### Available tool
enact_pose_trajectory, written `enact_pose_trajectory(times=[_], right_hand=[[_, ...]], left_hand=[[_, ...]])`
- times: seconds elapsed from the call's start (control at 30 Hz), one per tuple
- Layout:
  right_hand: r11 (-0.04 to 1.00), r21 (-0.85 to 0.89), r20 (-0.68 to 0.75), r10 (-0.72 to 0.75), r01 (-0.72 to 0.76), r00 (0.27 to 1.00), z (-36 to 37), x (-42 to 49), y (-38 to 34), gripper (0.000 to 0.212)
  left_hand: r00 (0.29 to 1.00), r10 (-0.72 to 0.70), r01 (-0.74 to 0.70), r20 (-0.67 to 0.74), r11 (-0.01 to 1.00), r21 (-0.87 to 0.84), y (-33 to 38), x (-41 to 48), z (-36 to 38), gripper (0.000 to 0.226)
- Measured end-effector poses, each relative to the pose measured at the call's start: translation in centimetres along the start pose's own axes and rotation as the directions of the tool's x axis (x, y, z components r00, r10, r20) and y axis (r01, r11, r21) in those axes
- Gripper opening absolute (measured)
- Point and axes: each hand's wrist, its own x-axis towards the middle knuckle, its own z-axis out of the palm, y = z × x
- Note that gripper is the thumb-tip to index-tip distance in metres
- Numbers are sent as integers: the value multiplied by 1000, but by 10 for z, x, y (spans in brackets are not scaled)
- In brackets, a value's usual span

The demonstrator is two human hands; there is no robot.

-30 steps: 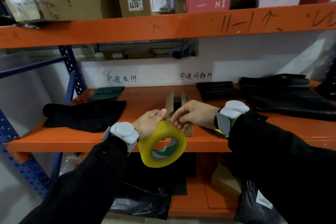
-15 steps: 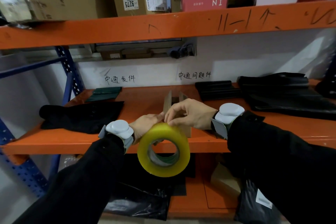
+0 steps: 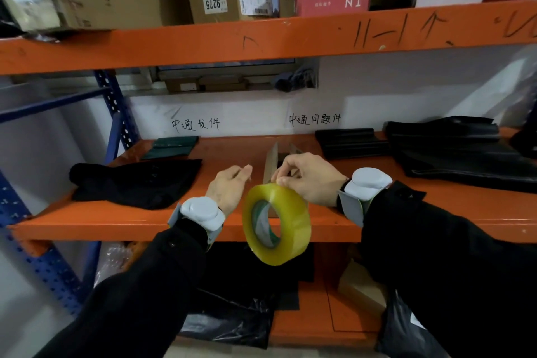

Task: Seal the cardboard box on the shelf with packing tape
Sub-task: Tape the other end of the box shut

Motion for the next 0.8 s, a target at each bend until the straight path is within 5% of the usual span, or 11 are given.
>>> enact_pose_trajectory(times=[0.2, 0.33, 0.47, 0.6, 0.8], right_hand=[[982, -78, -98, 162, -170, 982, 7, 4, -7, 17], [969, -56, -134, 233, -243, 963, 8, 5, -8, 19], [967, -61, -149, 237, -248, 960, 6, 5, -10, 14], [971, -57, -90, 225, -231, 970, -2, 1, -6, 9], [973, -36, -62, 225, -227, 972, 4, -3, 5, 13]], left_hand=[[978, 146, -122, -148, 979, 161, 10, -31, 4, 46], [981, 133, -149, 140, 982, 111, 18, -43, 10, 73], [949, 142, -88, 280, 976, -199, 10, -38, 16, 103], [932, 136, -1, 337, 929, -370, 1, -34, 24, 98], [924, 103, -4, 368, 965, -261, -10, -26, 36, 79]])
